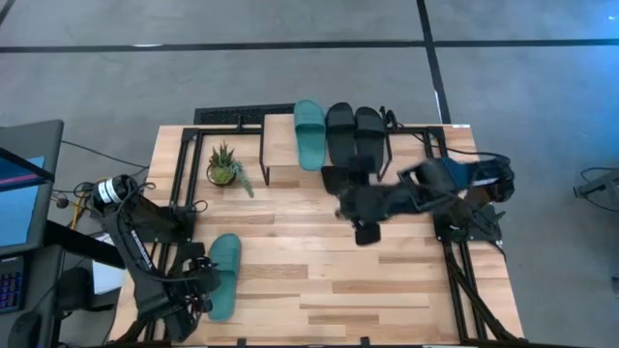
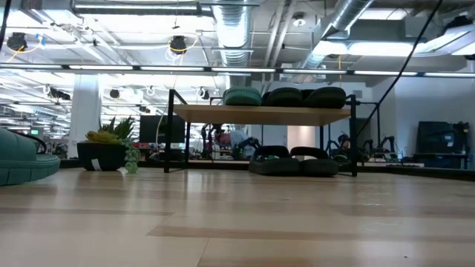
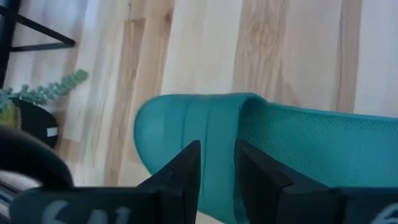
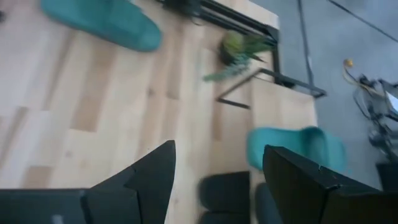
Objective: Pick and place slides into the shelf
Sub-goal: Put the green slipper on the shelf
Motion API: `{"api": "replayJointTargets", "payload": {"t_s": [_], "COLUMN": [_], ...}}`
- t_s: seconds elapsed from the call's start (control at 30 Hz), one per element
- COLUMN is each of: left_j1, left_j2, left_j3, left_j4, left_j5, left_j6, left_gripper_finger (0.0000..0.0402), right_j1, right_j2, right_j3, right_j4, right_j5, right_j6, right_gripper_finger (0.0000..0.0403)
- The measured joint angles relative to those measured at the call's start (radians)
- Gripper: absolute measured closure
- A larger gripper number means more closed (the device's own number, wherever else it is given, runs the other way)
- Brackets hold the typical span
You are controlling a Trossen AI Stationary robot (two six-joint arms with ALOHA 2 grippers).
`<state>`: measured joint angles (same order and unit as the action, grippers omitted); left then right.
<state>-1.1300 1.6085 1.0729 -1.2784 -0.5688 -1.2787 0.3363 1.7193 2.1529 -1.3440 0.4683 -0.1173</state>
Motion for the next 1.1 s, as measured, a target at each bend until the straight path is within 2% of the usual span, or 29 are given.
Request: {"api": "replayJointTargets", "payload": {"t_s": [0.27,0.47,0.67,0.87,1.1], "left_j1": [0.067,0.090,0.110,0.112,0.112], "left_j2": [0.000,0.009,0.100,0.156,0.157], "left_j3": [0.000,0.000,0.000,0.000,0.000], "left_j4": [0.049,0.081,0.081,0.047,-0.017], "left_j5": [0.030,0.044,0.087,0.086,0.095], "left_j6": [0.137,0.202,0.275,0.281,0.230], "left_gripper_finger": [0.0313,0.0313,0.0313,0.0313,0.0315], "right_j1": [0.170,0.302,0.431,0.524,0.575], "right_j2": [0.000,0.000,0.000,0.000,0.000], "right_j3": [0.000,0.000,0.000,0.000,0.000], "right_j4": [-0.091,-0.186,-0.204,-0.205,-0.220], "right_j5": [0.025,0.152,0.247,0.340,0.381], "right_j6": [0.150,0.298,0.382,0.435,0.499], "right_gripper_finger": [0.0177,0.0177,0.0177,0.0177,0.0177]}}
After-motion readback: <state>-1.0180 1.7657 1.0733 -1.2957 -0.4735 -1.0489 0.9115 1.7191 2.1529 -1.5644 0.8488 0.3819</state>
